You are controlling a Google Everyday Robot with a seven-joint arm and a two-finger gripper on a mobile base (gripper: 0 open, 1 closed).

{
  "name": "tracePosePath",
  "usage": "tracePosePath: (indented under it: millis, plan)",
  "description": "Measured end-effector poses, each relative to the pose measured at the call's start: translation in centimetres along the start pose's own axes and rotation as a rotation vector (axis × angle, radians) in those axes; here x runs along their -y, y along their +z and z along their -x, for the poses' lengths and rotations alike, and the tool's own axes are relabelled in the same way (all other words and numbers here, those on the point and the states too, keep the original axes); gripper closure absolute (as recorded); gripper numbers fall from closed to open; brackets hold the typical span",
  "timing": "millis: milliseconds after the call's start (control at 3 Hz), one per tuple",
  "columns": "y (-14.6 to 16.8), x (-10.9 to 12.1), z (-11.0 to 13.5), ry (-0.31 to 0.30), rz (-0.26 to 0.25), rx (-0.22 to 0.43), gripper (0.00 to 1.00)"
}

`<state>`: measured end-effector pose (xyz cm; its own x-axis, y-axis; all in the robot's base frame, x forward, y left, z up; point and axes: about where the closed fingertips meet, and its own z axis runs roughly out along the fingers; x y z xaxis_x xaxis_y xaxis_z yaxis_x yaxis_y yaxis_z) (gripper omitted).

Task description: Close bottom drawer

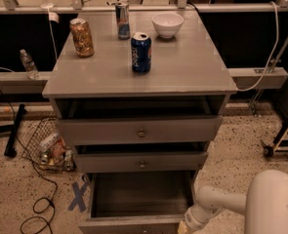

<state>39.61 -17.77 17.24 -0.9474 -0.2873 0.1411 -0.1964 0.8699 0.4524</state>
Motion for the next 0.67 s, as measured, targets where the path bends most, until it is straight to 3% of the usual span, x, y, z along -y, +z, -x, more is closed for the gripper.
tracePosePath:
  millis: [333, 667]
  plan:
    - [0.0, 0.0, 0.0, 0.000, 0.000, 0.000, 1.00]
    - [-0.2, 0.4, 1.6, -0.026, 0.003, 0.045, 1.00]
